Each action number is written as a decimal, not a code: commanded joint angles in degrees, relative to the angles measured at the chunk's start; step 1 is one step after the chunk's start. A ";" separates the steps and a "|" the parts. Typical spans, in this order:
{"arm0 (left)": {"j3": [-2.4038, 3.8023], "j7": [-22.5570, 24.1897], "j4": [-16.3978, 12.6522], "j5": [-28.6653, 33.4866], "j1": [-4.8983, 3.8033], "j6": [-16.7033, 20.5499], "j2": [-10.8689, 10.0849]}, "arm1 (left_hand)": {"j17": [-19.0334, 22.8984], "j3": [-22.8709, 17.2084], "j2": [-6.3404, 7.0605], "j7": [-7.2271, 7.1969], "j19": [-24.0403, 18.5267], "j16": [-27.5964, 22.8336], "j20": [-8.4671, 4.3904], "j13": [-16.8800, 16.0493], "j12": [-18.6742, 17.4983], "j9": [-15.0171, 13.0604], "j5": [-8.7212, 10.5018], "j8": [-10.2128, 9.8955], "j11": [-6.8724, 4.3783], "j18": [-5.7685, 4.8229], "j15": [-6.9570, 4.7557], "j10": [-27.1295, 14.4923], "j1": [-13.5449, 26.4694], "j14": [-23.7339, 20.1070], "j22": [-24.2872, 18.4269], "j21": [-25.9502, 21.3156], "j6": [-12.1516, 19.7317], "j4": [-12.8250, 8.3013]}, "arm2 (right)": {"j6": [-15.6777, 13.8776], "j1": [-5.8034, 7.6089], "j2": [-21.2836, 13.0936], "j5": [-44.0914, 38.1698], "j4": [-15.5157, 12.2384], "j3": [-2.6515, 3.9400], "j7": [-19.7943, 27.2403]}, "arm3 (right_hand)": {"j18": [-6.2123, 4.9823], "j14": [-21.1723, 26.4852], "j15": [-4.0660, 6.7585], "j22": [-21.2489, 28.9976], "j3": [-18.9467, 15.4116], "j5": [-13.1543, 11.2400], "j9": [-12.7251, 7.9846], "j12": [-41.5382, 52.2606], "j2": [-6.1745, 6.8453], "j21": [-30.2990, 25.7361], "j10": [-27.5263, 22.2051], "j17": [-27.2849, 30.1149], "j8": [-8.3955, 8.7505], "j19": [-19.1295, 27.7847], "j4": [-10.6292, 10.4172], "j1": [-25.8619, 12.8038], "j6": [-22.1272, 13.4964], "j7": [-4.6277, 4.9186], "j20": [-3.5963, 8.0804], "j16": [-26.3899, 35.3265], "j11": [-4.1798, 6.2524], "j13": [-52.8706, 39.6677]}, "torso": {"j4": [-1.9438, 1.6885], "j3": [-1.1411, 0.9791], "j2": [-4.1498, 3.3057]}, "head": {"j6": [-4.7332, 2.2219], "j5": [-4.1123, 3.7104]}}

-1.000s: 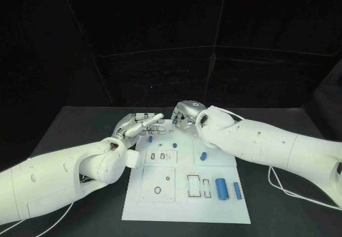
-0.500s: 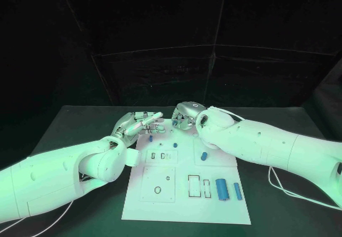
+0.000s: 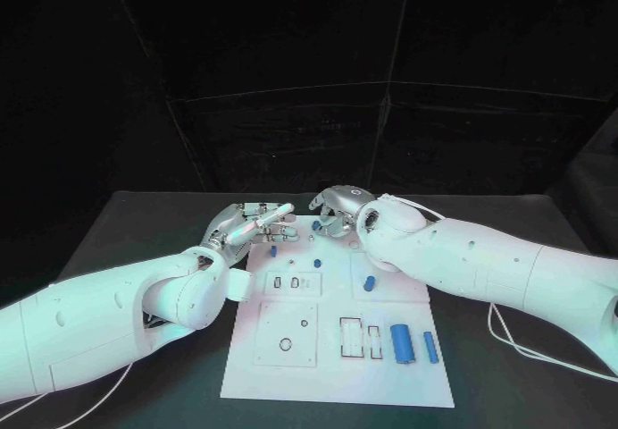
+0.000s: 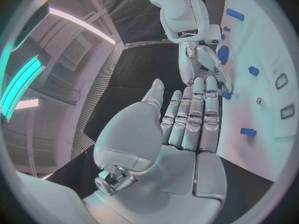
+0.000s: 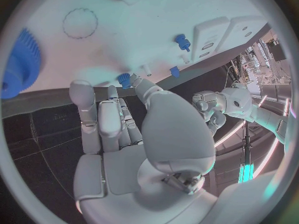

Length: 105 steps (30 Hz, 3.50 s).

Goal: Assemble the parts on the task board

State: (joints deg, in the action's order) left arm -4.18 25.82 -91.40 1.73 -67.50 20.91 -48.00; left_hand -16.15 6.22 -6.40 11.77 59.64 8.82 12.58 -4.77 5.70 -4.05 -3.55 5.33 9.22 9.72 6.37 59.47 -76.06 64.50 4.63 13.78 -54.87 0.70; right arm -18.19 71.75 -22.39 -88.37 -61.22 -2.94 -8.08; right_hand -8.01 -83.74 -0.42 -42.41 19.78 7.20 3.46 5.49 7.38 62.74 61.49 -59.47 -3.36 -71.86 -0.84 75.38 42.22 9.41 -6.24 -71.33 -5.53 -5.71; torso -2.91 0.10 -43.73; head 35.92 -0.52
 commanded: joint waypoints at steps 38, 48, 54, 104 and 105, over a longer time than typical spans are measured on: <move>-0.03 -0.04 1.02 -0.30 -0.12 -1.22 -0.55 | -0.12 -0.05 0.30 0.40 0.34 -0.27 -0.10 0.08 -0.40 0.07 -0.25 -0.33 0.11 0.73 0.01 -0.19 -0.34 0.08 0.04 0.16 0.05 -0.35 | 6.79 1.77 -18.37 8.17 -13.90 1.92 -6.25 | 3.46 -5.19 0.56 -24.35 -19.21 6.67 0.55 67.09 -1.05 16.22 15.36 -25.36 -3.91 -9.02 -10.74 4.05 6.40 0.15 0.55 -16.25 1.11 -63.73 | 1.31 -0.39 0.30 | -0.86 -1.15; -0.05 -0.08 1.14 -0.30 -0.12 -1.29 -0.50 | -0.12 -0.05 0.30 0.40 0.34 -0.27 -0.10 0.08 -0.40 0.07 -0.25 -0.33 0.11 0.73 0.01 -0.19 -0.34 0.08 0.04 0.16 0.05 -0.35 | 10.06 1.71 -16.55 8.08 -12.02 1.90 -6.92 | 3.53 -5.26 0.57 -24.85 -18.93 6.78 0.61 67.90 -1.96 16.57 15.63 -25.75 -4.34 -9.12 -10.09 5.78 6.65 0.09 0.52 -16.45 1.16 -64.78 | 1.34 -0.41 0.32 | -0.43 -1.10; -0.05 -0.13 1.25 -0.30 -0.12 -1.34 -0.49 | -0.17 -0.10 0.25 0.35 0.36 -0.33 -0.10 0.08 -0.41 0.06 -0.25 -0.35 0.09 0.73 0.02 -0.17 -0.38 0.07 0.03 0.14 0.03 -0.41 | 11.50 1.67 -16.29 8.07 -11.70 1.89 -7.22 | 3.53 -5.27 0.57 -24.85 -18.92 6.78 0.61 67.94 -1.98 16.57 15.66 -25.83 -4.35 -9.12 -10.09 5.80 6.65 0.09 0.52 -16.49 1.16 -64.84 | 1.42 -0.43 0.33 | -0.32 -0.96; -0.08 -0.40 1.83 -0.30 -0.08 -1.79 -0.29 | -0.25 -0.26 0.14 0.28 0.39 -0.45 -0.10 0.10 -0.46 0.06 -0.27 -0.43 0.06 0.74 0.01 -0.22 -0.58 0.03 0.02 0.12 0.08 -0.60 | 4.19 1.13 -16.06 0.35 -15.06 1.88 -6.15 | 4.05 -5.37 1.34 -27.85 -7.75 5.87 0.50 69.48 -4.99 18.39 17.19 -26.50 -6.62 -10.04 -5.87 8.01 12.63 -0.87 1.12 -16.81 2.12 -67.69 | 1.35 -0.48 0.32 | -0.16 -0.98; -0.08 -0.39 1.83 -0.30 -0.08 -1.79 -0.29 | -0.25 -0.26 0.14 0.28 0.39 -0.45 -0.10 0.10 -0.46 0.06 -0.27 -0.43 0.06 0.74 0.01 -0.22 -0.58 0.03 0.02 0.12 0.08 -0.60 | 3.44 1.12 -16.09 0.34 -15.53 1.88 -6.21 | 4.06 -5.37 1.36 -27.94 -7.63 5.82 0.49 69.49 -4.86 18.44 17.26 -26.50 -6.61 -10.08 -5.95 7.72 12.74 -0.91 1.16 -16.81 2.17 -67.73 | 1.34 -0.47 0.33 | -0.17 -0.98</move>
State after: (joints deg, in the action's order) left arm -4.29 25.19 -89.54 1.71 -67.51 19.85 -48.34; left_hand -16.32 5.91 -6.40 11.77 59.64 8.61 12.58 -4.75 5.49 -4.05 -3.55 5.12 9.22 9.71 6.37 59.47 -76.06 64.50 4.63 13.78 -54.87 0.39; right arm -10.17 72.74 -38.44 -86.90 -76.00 -1.11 -15.11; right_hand -4.88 -83.86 0.54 -70.27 11.85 12.93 3.82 75.15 2.76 80.93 78.84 -74.91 -9.81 -81.51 -6.85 83.70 54.25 8.82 -4.99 -87.98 -3.37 -73.34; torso -1.54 -0.38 -43.39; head 35.76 -1.59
